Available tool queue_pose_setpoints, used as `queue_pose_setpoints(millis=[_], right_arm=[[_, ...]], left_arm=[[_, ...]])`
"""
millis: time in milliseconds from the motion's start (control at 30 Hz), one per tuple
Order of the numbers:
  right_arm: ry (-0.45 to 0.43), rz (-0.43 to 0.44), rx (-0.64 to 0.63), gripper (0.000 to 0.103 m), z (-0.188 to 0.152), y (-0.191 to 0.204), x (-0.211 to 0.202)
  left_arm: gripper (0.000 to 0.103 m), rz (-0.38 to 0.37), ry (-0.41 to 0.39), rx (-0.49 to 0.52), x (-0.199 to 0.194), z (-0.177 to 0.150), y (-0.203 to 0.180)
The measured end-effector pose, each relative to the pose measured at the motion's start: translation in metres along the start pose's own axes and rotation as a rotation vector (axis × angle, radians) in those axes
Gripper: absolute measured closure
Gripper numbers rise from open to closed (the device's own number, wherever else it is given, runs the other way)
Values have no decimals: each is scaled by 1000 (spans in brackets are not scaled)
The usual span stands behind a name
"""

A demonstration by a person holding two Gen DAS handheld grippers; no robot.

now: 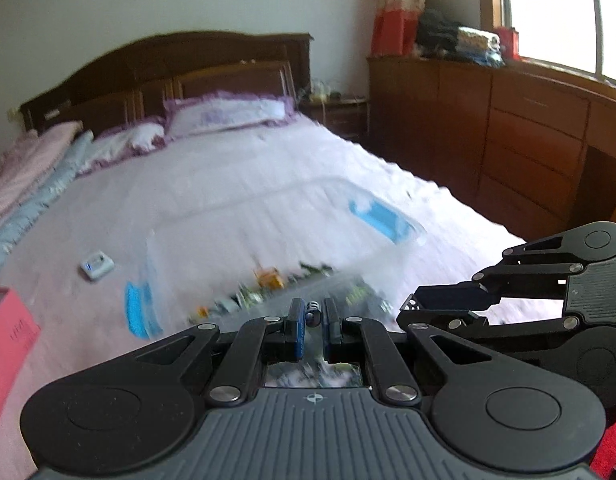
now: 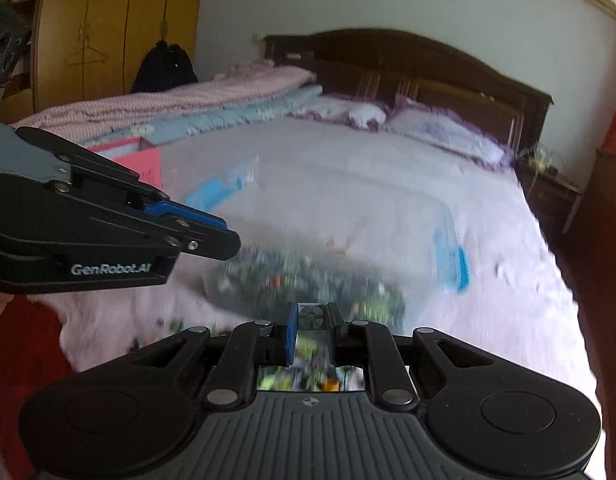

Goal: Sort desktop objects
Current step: 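Carry held pieces over the clear box and open both tools to drop them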

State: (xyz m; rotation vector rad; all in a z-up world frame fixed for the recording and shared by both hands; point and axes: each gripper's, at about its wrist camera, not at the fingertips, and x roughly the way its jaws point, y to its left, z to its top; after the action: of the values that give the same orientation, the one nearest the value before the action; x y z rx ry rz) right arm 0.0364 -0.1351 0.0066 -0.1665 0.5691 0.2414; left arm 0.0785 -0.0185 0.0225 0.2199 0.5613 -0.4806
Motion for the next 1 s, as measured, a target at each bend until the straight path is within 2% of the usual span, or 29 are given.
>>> queue_pose_setpoints(millis=[233,500,733,1000], right_arm=[[-53,2,12,87,38,-9,23],[-43,-3,89,87,65,-39,68],[-9,-33,145,84,66,-59,100],[0,-27,130,80,57,-50,99]], left_arm=[[92,32,-13,-10,28,24,17],[91,51,22,-40,69,38,37],[76,71,67,-97,88,35,49],[56,86,84,-131,82,29,52]])
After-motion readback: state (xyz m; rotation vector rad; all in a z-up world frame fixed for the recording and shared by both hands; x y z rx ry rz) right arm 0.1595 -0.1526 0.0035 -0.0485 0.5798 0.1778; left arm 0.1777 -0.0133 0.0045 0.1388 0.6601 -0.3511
